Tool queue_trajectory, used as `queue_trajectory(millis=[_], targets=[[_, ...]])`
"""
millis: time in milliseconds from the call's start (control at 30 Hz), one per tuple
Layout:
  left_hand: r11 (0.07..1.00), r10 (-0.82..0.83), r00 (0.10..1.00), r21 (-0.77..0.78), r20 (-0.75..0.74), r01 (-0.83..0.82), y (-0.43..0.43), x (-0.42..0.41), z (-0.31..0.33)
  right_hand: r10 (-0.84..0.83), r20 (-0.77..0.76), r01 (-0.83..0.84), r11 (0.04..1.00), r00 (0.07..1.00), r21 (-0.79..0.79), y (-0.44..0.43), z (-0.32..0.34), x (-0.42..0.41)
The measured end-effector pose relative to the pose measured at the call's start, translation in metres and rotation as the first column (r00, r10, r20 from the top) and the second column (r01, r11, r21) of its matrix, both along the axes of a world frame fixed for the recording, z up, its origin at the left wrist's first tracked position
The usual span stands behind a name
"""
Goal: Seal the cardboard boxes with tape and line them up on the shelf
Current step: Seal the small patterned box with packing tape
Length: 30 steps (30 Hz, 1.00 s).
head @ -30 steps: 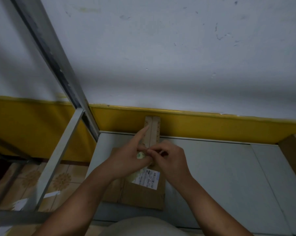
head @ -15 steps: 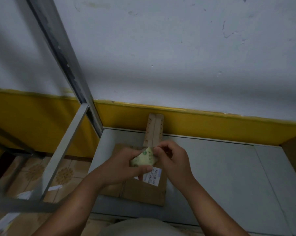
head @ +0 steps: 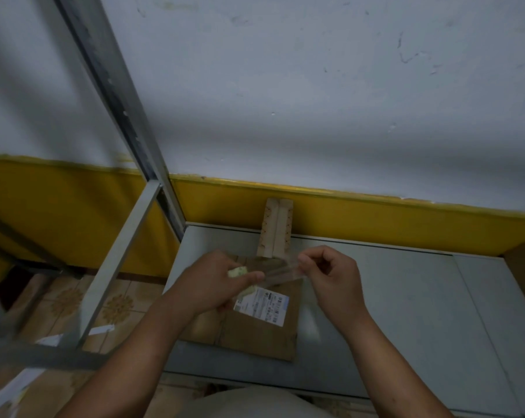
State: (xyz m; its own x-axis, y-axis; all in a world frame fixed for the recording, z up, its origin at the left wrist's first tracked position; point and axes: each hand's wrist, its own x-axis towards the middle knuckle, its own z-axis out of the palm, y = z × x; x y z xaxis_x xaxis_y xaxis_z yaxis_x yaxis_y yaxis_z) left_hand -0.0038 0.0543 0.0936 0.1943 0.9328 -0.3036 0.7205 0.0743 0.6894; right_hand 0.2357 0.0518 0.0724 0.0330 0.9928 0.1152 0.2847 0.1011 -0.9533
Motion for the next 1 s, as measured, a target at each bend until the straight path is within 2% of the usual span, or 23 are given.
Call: queue_trajectory(millis=[67,100,200,233,300,367,433,467,533,667,767,1000], targets=[[0.997,-0.036,0.998,0.069,-0.054,0.039,0.003,-0.003,-0.001,-0.035,-0.066,0.032,0.999,0.997,-0.039,0.001,-0.006,0.003],[0.995,-0.065,0.998,0.078,0.009,0.064,0.003,-0.008,-0.002,-0.059,-0.124,0.049,0.995,0.99,-0.083,0.003,-0.009,0.006],[0.999,-0.049,0.925,0.039,0.377,0.036,0.008,-0.028,-0.014,-0.12,-0.279,0.055,0.972,0.953,-0.23,0.009,-0.019,0.014],[0.999,-0.019,0.895,0.036,0.445,0.004,0.009,-0.032,-0.02,-0.122,-0.309,0.041,0.966,0.943,-0.257,0.009,-0.022,0.013],[0.998,0.032,0.871,0.035,0.491,-0.057,0.01,-0.034,-0.032,-0.116,-0.341,0.018,0.961,0.933,-0.275,0.01,-0.024,0.011],[0.995,0.041,0.921,0.068,0.389,-0.073,0.015,-0.034,-0.041,-0.133,-0.337,0.039,0.961,0.932,-0.273,0.013,-0.027,0.011],[0.981,0.03,0.998,0.188,0.056,-0.04,0.024,-0.037,-0.048,-0.169,-0.324,0.076,0.957,0.931,-0.281,0.019,-0.032,0.015],[0.975,0.052,0.995,0.22,-0.085,-0.032,0.029,-0.037,-0.048,-0.18,-0.316,0.084,0.952,0.931,-0.293,0.021,-0.036,0.017],[0.978,0.077,0.975,0.206,-0.208,-0.033,0.042,-0.037,-0.051,-0.208,-0.308,0.096,0.934,0.928,-0.343,0.024,-0.045,0.015],[0.999,-0.003,0.978,0.042,-0.21,0.012,0.071,-0.039,-0.054,-0.291,-0.286,0.112,0.853,0.913,-0.509,0.029,-0.065,0.008],[0.996,-0.055,0.987,-0.081,-0.149,0.043,0.088,-0.044,-0.055,-0.299,-0.259,0.116,0.829,0.918,-0.546,0.036,-0.074,0.005],[0.985,-0.112,0.988,-0.146,-0.111,0.095,0.114,-0.052,-0.057,-0.308,-0.249,0.123,0.819,0.918,-0.561,0.048,-0.082,0.002]])
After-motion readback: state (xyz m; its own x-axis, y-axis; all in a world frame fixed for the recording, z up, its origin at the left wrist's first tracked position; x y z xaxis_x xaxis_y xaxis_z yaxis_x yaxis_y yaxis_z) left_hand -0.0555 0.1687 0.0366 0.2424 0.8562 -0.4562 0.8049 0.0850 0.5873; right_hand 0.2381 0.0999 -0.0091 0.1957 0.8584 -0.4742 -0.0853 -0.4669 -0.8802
